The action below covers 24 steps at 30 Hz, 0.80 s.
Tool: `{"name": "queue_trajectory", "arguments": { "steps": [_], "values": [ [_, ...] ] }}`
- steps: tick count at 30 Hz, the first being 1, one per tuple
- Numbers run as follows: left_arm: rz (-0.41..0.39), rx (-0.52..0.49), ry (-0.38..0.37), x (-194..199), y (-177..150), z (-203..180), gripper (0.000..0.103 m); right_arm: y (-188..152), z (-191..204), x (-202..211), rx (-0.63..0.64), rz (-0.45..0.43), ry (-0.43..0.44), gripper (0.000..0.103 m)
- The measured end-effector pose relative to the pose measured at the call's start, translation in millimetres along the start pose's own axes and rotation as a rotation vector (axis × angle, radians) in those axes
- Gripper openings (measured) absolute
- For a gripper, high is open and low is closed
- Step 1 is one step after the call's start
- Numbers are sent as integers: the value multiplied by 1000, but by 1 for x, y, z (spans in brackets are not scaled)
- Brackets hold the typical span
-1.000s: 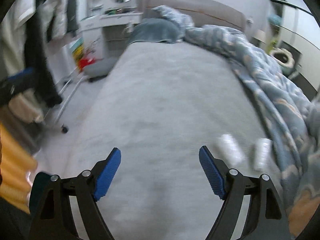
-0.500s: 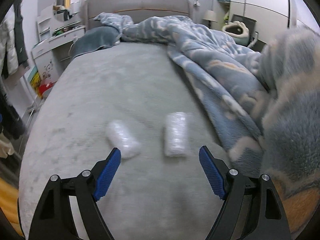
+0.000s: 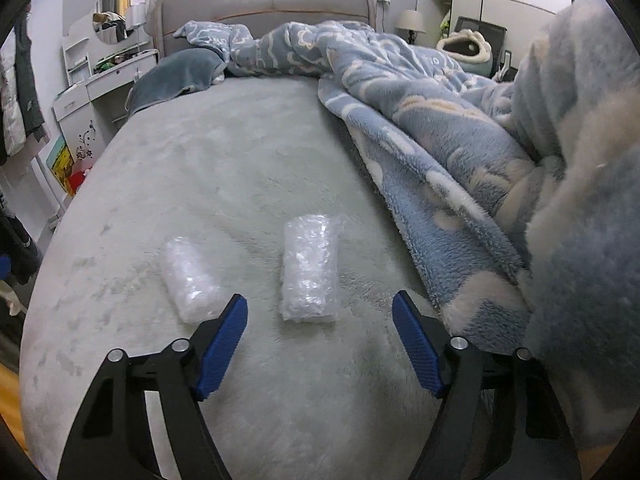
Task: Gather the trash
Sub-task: 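Grasp the clear plastic-wrapped roll with the right tool, then grasp the other clear plastic-wrapped roll with the left tool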
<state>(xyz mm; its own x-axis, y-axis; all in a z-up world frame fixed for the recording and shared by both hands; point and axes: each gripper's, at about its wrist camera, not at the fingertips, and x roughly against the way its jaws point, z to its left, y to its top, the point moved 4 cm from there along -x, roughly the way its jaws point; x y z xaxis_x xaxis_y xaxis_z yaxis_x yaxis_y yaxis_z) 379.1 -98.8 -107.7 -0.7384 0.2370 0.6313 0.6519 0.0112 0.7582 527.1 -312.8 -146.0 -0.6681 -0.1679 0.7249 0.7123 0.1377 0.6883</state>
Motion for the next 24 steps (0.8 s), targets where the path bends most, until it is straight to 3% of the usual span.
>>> {"name": "queue_trajectory", "arguments": {
  "steps": [8, 11, 13, 24],
  "values": [
    [30, 16, -22, -23, -3, -17, 93, -1, 11, -28, 16, 74, 25, 59],
    [29, 18, -34, -28, -3, -21, 93, -1, 7, -33, -3, 87, 22, 50],
    [34, 17, -40, -31, -3, -23, 93, 1, 5, -32, -2, 79, 15, 33],
    [39, 102, -103, -53, 3, -36, 93, 3, 6, -8, 57, 58, 38, 30]
  ]
}}
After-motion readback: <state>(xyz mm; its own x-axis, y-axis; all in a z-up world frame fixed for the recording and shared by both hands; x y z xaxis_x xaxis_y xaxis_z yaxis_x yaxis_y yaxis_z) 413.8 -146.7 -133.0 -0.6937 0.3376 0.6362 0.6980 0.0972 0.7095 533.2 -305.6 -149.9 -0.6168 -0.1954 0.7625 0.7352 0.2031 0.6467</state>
